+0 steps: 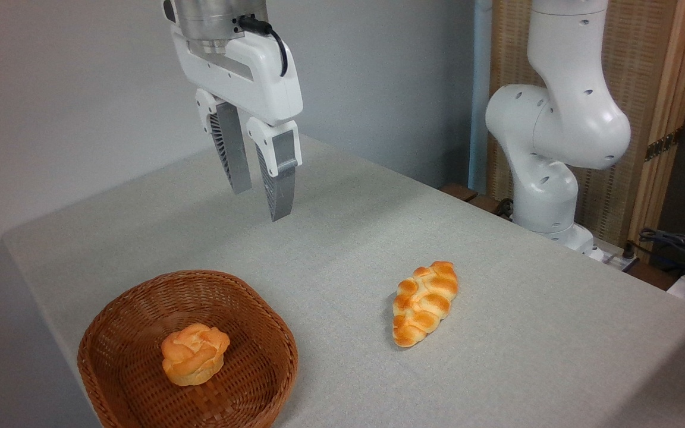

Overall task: Put bread into the basket
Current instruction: 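Move the open gripper over the braided bread loaf and lower it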

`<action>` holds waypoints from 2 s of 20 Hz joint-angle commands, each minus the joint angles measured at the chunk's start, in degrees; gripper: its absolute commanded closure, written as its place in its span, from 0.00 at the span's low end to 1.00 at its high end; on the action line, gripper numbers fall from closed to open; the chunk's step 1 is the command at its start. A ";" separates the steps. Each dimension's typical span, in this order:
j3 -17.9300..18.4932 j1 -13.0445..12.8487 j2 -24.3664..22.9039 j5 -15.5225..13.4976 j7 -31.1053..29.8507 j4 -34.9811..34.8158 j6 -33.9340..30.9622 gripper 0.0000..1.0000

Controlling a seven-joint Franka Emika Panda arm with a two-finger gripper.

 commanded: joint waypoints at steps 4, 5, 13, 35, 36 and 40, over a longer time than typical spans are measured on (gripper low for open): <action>0.35 -0.14 -0.48 0.53 -0.76 -0.50 -0.92 0.00; 0.35 -0.14 -0.66 0.53 -0.76 -0.50 -0.92 0.00; 0.35 -0.32 -4.17 0.61 -0.76 -5.59 -0.31 0.00; 11.25 -0.14 -26.15 5.95 -1.82 -47.68 20.68 0.04; 11.25 -0.14 -26.15 6.58 -1.73 -48.31 21.31 0.04; 11.25 -0.14 -25.89 8.34 -1.29 -50.77 23.51 0.04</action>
